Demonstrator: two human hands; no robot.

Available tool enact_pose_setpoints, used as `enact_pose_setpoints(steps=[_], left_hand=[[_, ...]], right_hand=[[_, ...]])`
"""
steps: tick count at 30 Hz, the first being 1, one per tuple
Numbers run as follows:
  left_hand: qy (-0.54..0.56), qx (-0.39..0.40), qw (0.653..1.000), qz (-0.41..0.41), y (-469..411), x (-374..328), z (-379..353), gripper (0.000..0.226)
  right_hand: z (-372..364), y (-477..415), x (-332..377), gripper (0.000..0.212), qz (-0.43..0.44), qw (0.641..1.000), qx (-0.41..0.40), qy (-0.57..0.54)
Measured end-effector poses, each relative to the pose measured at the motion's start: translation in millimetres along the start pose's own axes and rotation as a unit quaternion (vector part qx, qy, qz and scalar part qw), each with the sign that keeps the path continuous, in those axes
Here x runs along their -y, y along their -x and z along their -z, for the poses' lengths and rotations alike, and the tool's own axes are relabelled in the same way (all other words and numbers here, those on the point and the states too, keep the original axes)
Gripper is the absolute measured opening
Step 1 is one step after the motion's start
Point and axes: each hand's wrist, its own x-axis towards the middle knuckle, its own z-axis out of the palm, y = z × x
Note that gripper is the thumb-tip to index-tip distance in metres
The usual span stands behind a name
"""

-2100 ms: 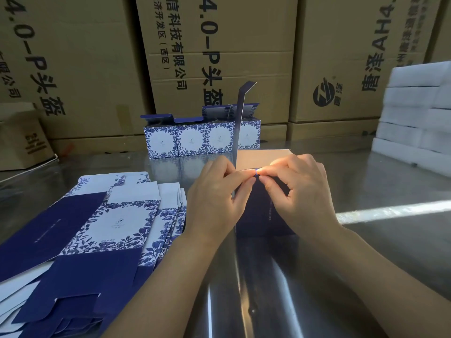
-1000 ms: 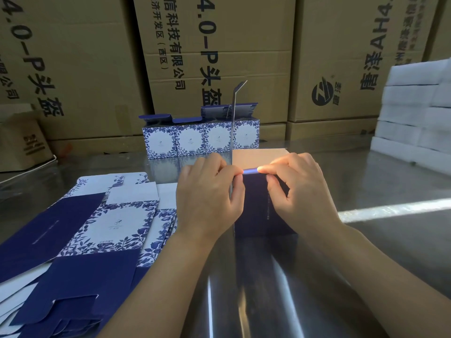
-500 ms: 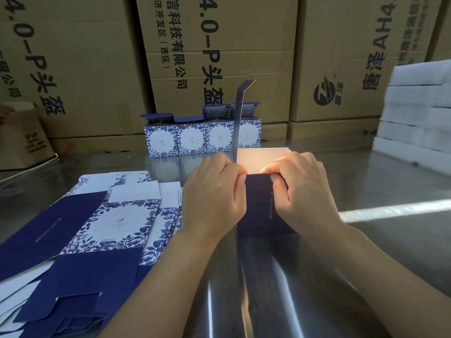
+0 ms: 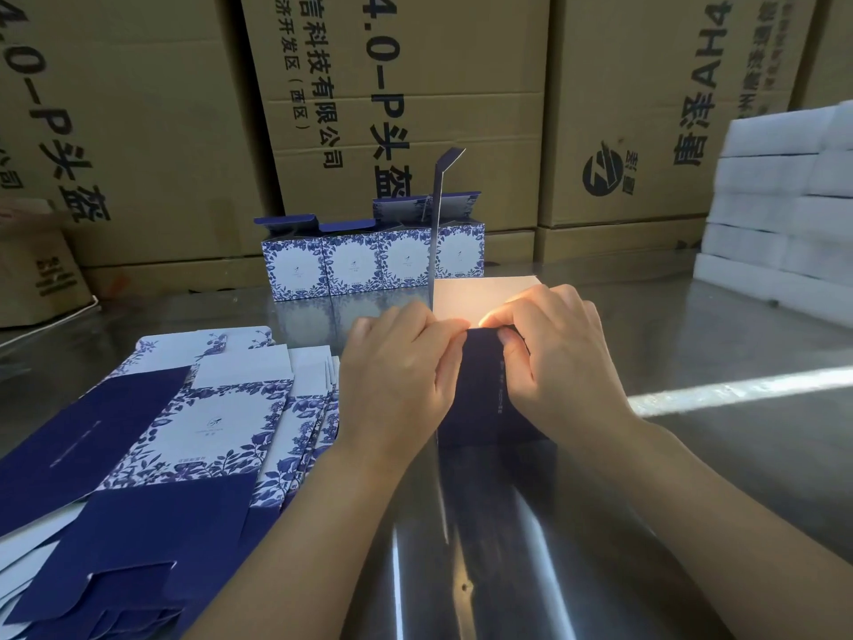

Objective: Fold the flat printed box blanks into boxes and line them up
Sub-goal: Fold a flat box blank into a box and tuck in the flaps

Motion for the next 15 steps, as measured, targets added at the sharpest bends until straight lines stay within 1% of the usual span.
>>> enact_pose_setpoints(steps=[6,11,15], left_hand=[[-0.001,0.021,1.0,0.015,-1.1,0.4,-0.1,0.016],[0.003,0.016,1.0,0.023,-0.4,3.2,-1.3,0.019],[0.002,0.012,0.999,0.041,-0.8,6.1,-1.1,0.021]], right_hand=[[5.4,-3.0,-8.0,0.017,0.03,0.999,0.01,-0.021],[5.3,-2.7,-11.2,0.017,0.043,0.999,0.009,-0.014],[6.8,-2.5,-13.4,0.01,0.016,0.999,-0.031,0.036]])
